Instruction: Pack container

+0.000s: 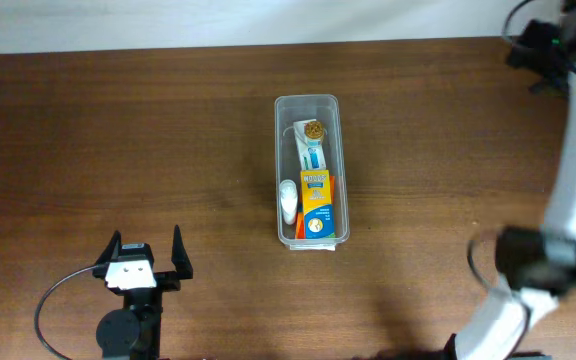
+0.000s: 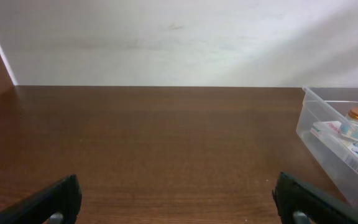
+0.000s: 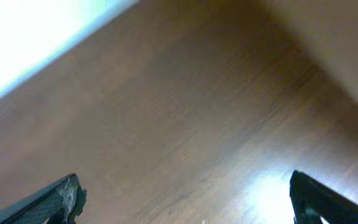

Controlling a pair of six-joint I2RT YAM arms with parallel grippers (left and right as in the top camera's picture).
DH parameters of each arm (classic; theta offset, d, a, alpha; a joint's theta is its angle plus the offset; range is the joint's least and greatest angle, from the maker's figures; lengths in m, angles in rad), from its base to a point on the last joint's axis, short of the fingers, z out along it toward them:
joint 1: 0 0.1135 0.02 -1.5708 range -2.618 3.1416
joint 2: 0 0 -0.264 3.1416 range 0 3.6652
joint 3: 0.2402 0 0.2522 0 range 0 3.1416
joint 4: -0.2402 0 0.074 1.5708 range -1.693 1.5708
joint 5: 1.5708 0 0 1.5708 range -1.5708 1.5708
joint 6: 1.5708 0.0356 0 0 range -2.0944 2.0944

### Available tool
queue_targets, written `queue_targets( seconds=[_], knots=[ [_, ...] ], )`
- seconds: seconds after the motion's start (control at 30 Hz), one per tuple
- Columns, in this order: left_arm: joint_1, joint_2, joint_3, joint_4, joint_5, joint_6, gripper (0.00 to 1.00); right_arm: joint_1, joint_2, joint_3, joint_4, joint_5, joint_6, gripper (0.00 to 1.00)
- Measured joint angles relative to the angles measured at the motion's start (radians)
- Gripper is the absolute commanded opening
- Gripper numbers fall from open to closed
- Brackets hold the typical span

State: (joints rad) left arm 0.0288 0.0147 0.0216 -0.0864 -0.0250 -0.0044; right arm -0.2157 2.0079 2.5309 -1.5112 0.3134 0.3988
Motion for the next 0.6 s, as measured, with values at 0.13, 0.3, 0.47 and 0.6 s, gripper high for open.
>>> queue_targets(
  seconds=[0.13, 0.3, 0.47, 0.6],
  knots=[
    [0.0, 0.0, 0.0, 0.0, 0.0, 0.0, 0.99, -0.001, -0.279, -0.231, 0.16, 0.028, -0.01, 0.99],
    [0.0, 0.0, 0.0, 0.0, 0.0, 0.0, 0.99, 0.0, -0.576, -0.57, 0.41, 0.036, -0.087, 0.98],
    [0.0, 0.0, 0.0, 0.0, 0.0, 0.0, 0.99, 0.0, -0.779, -0.874, 0.57, -0.021, -0.147, 0.98],
    [0.0, 0.0, 0.0, 0.0, 0.0, 0.0, 0.99, 0.0, -0.933, -1.076, 0.675, -0.081, -0.166, 0.98]
  ],
)
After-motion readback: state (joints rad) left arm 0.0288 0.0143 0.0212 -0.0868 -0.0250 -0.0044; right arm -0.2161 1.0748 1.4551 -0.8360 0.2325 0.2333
